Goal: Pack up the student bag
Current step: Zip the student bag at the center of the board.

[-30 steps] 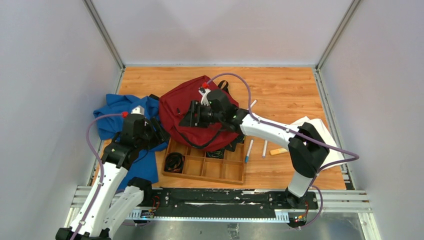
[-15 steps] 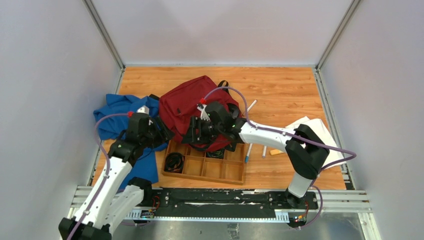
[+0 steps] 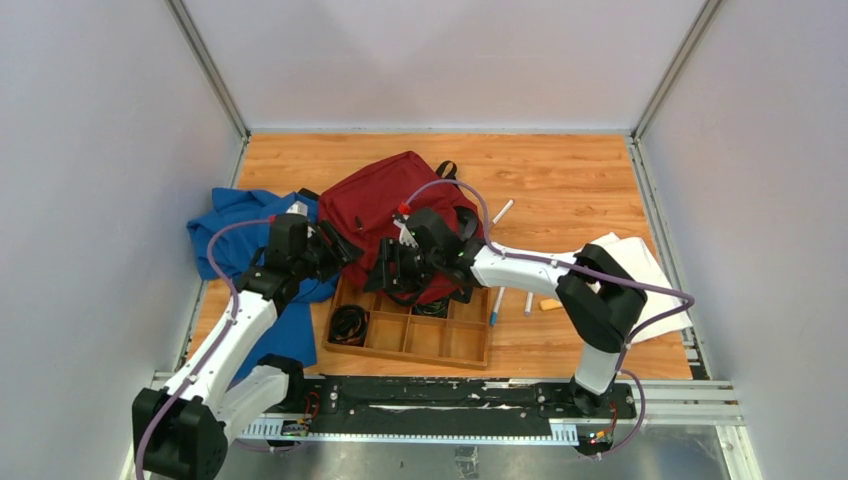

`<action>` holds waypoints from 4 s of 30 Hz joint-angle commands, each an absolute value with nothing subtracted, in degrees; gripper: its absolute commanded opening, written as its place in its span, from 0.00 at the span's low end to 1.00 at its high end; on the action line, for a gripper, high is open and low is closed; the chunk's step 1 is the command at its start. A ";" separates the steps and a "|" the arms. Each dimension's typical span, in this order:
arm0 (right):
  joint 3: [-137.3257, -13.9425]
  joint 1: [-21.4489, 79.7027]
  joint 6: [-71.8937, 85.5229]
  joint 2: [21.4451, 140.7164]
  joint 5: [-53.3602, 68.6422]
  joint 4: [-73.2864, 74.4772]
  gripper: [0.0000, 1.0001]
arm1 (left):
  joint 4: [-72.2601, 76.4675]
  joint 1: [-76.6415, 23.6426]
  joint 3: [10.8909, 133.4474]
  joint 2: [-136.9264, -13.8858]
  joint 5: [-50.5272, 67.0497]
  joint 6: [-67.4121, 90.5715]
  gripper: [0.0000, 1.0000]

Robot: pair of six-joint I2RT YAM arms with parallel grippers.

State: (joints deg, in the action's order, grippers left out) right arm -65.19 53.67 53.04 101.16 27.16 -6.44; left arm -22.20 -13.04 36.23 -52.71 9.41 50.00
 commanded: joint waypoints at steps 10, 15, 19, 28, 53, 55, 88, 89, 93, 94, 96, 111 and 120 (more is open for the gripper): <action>-68.90 54.50 53.73 103.84 23.68 -6.82 0.64 | -17.23 -11.28 33.48 -57.72 8.96 47.06 0.52; -70.27 54.55 53.55 104.45 23.24 -6.46 0.64 | -14.45 -10.99 32.50 -59.23 10.39 47.80 0.44; -70.95 54.58 53.86 105.19 23.20 -6.42 0.64 | -14.17 -10.99 33.15 -60.62 10.73 47.55 0.28; -72.56 54.54 54.27 106.30 22.59 -7.01 0.64 | -14.19 -10.99 32.44 -60.05 12.09 47.55 0.05; -73.35 54.32 59.18 106.59 26.49 -23.87 0.63 | -14.80 -10.90 30.68 -57.46 13.57 47.55 0.06; -73.15 54.32 59.39 106.68 26.90 -25.24 0.63 | -14.90 -10.90 30.56 -57.07 13.62 47.63 0.06; -66.30 52.82 63.15 106.91 26.67 -29.18 0.20 | -22.14 -9.32 36.10 -53.51 12.57 45.93 0.41; -66.21 52.75 63.33 106.96 26.71 -29.34 0.19 | -21.88 -9.27 35.97 -53.52 12.77 46.23 0.41; -65.85 52.65 63.33 106.45 26.41 -29.41 0.11 | -21.21 -9.23 35.53 -53.53 13.17 46.75 0.41; -65.83 52.69 63.24 106.28 26.37 -29.30 0.10 | -21.23 -9.23 35.48 -53.50 13.16 46.76 0.41; -65.77 52.65 63.18 106.12 26.37 -29.14 0.05 | -21.19 -9.23 35.42 -53.50 13.04 46.77 0.41; -64.50 51.92 64.85 105.20 27.07 -30.49 0.26 | -20.24 -9.03 35.34 -54.69 13.70 46.77 0.42; -63.55 51.51 66.88 105.69 27.69 -32.66 0.22 | -20.33 -8.96 35.28 -54.47 13.79 46.71 0.42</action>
State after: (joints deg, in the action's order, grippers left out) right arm -64.29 52.31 66.19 107.09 27.46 -30.35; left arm -21.30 -9.47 35.05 -54.70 12.95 46.74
